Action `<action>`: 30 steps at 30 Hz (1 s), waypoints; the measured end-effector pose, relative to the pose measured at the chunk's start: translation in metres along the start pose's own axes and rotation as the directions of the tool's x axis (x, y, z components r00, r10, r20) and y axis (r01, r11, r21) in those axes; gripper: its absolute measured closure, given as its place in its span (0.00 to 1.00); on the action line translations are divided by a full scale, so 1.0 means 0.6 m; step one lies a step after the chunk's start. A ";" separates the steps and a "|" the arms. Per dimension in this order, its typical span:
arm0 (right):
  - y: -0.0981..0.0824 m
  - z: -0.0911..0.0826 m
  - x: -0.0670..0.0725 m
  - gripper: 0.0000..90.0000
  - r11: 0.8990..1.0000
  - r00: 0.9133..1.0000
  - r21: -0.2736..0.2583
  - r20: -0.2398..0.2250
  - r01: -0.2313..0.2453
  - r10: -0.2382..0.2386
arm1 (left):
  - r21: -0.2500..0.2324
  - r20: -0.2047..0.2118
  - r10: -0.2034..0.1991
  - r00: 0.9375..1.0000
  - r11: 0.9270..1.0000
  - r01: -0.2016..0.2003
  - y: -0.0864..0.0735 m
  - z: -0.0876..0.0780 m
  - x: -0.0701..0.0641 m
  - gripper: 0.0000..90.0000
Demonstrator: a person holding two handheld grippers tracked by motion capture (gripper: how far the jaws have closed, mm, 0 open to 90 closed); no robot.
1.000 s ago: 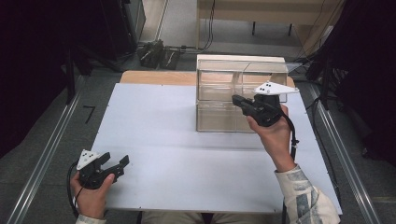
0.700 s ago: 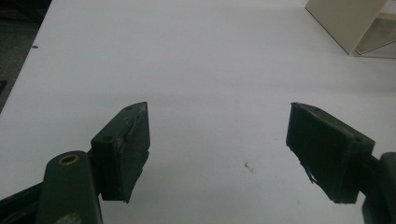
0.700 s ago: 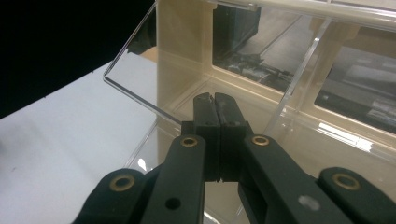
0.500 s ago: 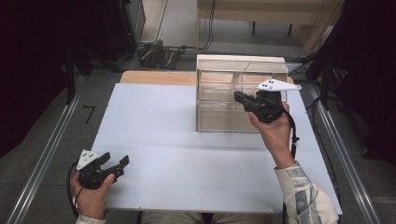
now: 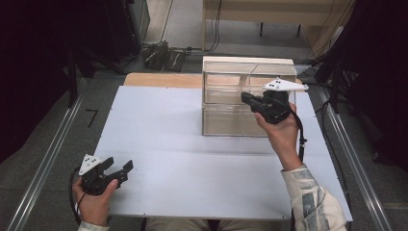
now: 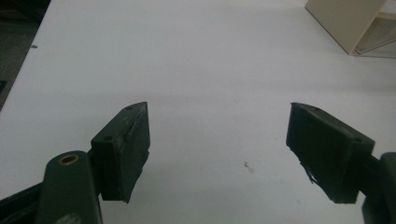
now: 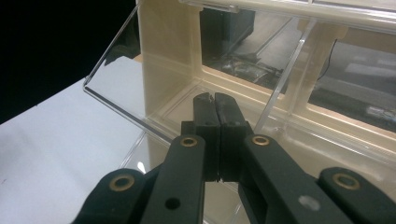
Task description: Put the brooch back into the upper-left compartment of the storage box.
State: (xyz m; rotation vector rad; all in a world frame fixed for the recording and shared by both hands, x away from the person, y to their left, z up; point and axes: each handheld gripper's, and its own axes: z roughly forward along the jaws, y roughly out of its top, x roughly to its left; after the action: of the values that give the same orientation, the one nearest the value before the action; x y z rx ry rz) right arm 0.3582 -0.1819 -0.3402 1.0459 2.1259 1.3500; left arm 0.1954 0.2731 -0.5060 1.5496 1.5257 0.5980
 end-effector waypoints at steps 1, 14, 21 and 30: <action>0.000 0.000 0.000 0.96 1.000 1.000 0.000 0.000 0.000 0.000 | -0.001 0.000 -0.001 1.000 1.000 0.001 0.000 0.000 0.000 0.26; 0.002 0.002 -0.001 0.82 1.000 1.000 -0.012 -0.003 -0.002 0.002 | 0.000 0.000 0.000 1.000 1.000 0.000 0.000 0.000 0.000 0.25; 0.001 -0.010 0.008 0.75 1.000 1.000 -0.021 -0.020 0.019 -0.019 | 0.000 0.000 0.001 1.000 1.000 -0.001 0.000 0.000 0.000 0.26; -0.008 -0.019 0.012 0.69 0.999 0.999 -0.031 -0.037 0.025 -0.026 | 0.003 -0.004 0.001 1.000 1.000 -0.001 -0.001 -0.001 0.001 0.25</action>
State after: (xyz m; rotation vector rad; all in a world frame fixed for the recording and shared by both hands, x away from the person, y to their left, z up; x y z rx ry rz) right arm 0.3439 -0.1842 -0.3388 0.9862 2.1309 1.3959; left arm 0.1946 0.2736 -0.5058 1.5518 1.5293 0.5999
